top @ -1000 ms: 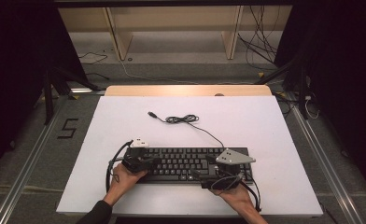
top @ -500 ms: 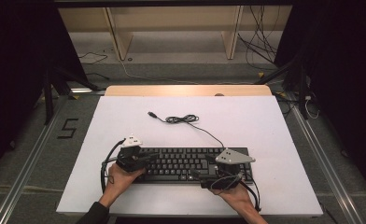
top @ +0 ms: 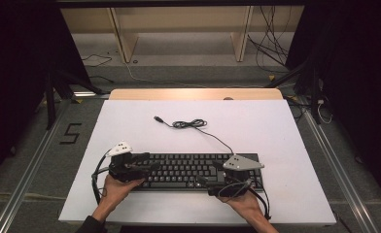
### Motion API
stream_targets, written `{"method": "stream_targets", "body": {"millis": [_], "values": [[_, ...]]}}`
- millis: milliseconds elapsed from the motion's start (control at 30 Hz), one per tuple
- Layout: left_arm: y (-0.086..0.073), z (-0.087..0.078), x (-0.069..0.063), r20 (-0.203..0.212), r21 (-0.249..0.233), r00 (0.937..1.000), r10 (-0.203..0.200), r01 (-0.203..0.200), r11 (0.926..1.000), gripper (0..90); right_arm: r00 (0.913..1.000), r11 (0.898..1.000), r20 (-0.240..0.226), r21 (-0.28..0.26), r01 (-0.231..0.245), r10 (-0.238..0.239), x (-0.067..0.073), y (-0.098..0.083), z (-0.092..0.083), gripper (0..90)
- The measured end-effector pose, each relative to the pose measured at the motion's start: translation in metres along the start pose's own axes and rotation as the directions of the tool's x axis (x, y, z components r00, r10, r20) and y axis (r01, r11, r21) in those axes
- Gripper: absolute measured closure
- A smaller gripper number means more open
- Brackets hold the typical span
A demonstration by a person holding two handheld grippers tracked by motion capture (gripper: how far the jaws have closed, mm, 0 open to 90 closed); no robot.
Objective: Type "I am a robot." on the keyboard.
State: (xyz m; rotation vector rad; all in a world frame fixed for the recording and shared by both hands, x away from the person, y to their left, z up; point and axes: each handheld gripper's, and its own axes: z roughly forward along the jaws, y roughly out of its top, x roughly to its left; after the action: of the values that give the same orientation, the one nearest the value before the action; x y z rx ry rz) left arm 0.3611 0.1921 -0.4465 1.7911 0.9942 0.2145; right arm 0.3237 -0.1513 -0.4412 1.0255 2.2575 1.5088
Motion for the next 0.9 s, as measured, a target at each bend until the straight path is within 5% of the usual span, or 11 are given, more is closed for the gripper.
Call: {"method": "stream_targets", "body": {"millis": [300,900], "values": [[-0.005,-0.017,-0.003,0.009,-0.061,1.0,0.004,-0.004,0.9981,28.6,1.0,1.0,-0.002,-0.002,0.0,0.0,0.0,0.001,0.0,23.9],[-0.019,-0.032,-0.004,-0.016,-0.083,0.9999,-0.004,0.003,0.9966,24.3,0.9996,1.0,-0.024,0.026,0.014,-0.013,0.004,0.005,0.01,24.2]]}}
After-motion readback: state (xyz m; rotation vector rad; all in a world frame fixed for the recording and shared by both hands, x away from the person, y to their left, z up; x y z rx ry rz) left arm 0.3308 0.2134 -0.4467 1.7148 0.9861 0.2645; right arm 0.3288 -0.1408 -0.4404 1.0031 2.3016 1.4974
